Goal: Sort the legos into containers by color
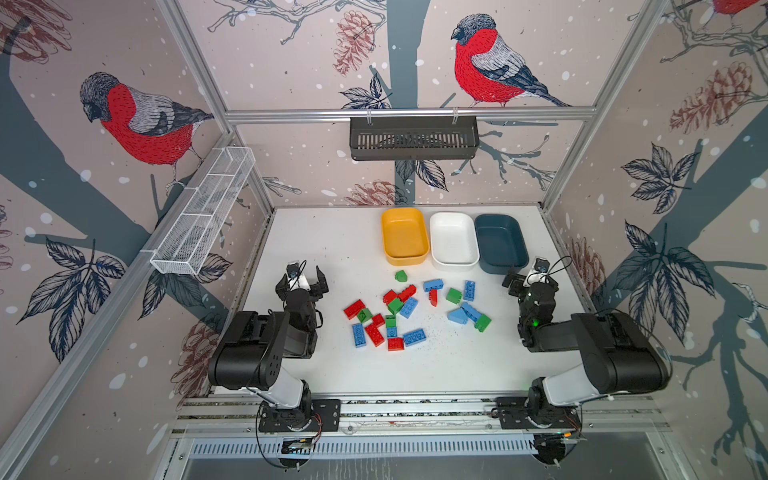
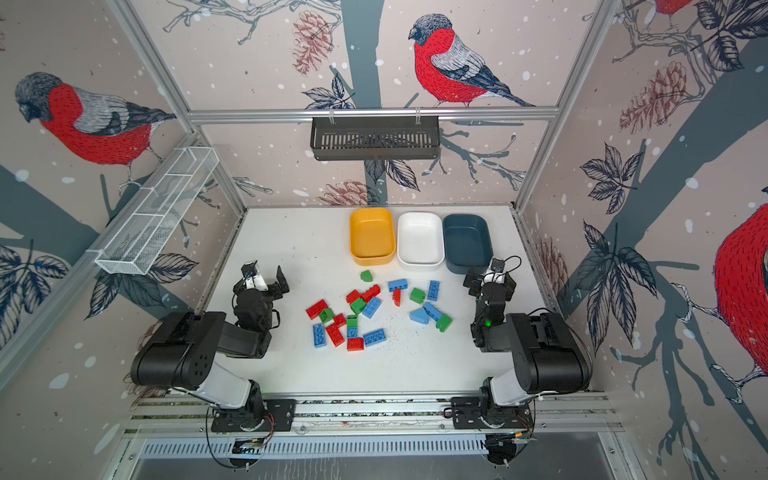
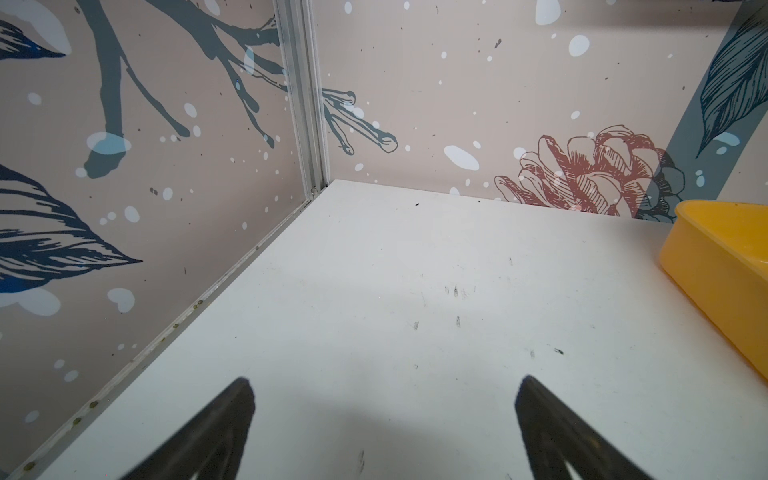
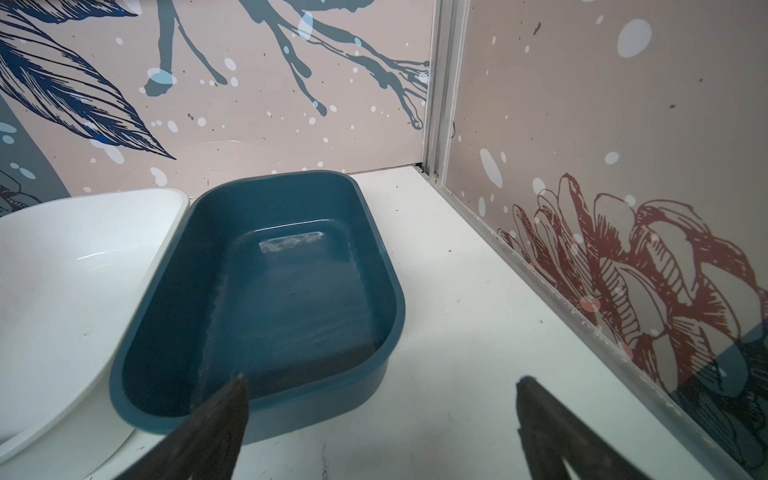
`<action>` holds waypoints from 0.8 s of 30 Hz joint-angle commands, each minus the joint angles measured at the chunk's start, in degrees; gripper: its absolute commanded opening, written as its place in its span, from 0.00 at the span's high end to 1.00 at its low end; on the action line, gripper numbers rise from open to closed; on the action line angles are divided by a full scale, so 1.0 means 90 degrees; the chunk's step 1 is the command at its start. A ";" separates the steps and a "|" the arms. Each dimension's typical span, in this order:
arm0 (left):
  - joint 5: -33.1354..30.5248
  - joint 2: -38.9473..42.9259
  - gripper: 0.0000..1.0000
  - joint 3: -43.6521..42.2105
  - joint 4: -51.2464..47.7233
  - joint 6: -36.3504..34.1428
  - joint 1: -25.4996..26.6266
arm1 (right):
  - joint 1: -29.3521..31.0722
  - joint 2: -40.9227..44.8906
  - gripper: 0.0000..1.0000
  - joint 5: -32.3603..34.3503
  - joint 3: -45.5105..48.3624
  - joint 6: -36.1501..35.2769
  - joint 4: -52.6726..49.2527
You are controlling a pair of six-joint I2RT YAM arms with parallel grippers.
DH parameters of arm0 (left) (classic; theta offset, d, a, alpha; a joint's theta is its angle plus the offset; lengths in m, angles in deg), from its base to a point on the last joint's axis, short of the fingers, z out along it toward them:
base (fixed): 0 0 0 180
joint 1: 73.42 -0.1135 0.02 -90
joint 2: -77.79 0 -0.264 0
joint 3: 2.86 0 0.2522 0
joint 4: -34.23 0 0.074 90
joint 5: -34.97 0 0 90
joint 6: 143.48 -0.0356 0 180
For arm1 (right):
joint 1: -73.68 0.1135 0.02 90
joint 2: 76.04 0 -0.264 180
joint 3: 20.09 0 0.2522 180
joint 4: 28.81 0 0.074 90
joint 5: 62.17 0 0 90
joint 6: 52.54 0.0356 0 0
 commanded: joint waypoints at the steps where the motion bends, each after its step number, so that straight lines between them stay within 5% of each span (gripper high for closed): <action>1: -0.0057 0.0007 0.02 -0.0023 0.0326 -0.0082 0.0005 | 0.0008 0.0038 0.01 -0.0012 0.0018 0.0022 0.0197; 6: -0.0089 0.1006 0.02 0.0322 -0.0993 -0.0124 0.0027 | 0.0034 0.0643 0.00 -0.0034 -0.0067 -0.0035 -0.0393; 11: -0.0453 0.2029 0.02 0.1738 -0.3643 0.0643 0.0121 | 0.0003 0.1569 0.01 -0.0128 -0.1259 0.0717 -0.3220; 15: -0.0550 0.1946 0.02 0.2388 -0.4116 0.0901 0.0762 | 0.0014 0.1459 0.00 -0.0668 -0.2122 0.1504 -0.4407; 19: -0.0420 0.1344 0.02 0.3609 -0.5688 0.2014 0.1141 | 0.0127 0.0810 0.01 -0.1716 -0.3106 0.1708 -0.5279; 24: 0.0123 0.0405 0.02 0.4942 -0.6902 0.2332 0.1380 | 0.0497 -0.0275 0.01 -0.1869 -0.4312 0.1685 -0.6272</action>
